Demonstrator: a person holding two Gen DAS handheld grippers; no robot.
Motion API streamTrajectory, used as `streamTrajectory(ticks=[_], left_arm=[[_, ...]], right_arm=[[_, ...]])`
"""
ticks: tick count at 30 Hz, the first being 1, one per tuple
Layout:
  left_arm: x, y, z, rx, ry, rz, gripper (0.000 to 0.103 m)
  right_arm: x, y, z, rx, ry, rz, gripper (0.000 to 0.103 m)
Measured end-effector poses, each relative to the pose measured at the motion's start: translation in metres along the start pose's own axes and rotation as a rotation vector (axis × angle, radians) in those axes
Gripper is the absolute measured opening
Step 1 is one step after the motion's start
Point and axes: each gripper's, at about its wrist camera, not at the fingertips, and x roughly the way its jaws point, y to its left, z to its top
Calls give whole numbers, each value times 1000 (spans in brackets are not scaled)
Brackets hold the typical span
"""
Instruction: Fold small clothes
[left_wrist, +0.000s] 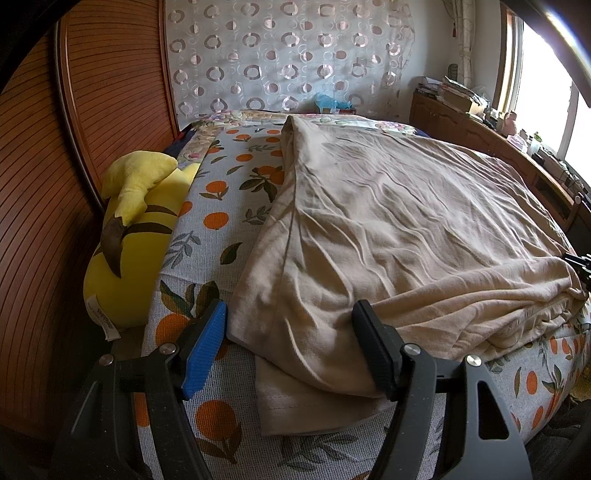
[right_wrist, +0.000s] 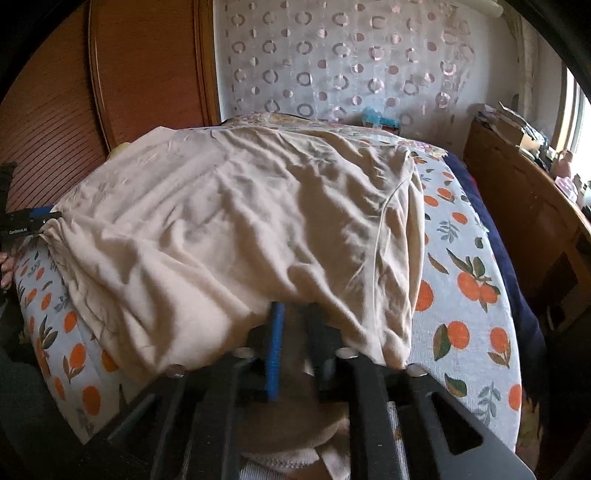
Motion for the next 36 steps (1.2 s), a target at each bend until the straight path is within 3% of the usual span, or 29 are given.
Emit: streamTrajectory(ticks=[3, 6, 13, 19, 29, 36], left_arm=[[-2, -4, 2, 15, 4, -30, 40], [-2, -9, 5, 20, 15, -66, 13], [-36, -29, 28, 10, -119, -163, 11], [-63, -62, 58, 62, -221, -234, 11], [-55, -136, 89, 178, -244, -348, 10], [-66, -195, 117, 273, -267, -457, 10]], right_arm=[[4, 8, -1, -24, -10, 19, 49], [7, 15, -4, -45, -41, -33, 59], [9, 15, -13, -12, -83, -27, 61], [4, 11, -15, -13, -86, -21, 61], [-3, 14, -15, -26, -71, -52, 61], [-40, -10, -14, 14, -115, -86, 61]])
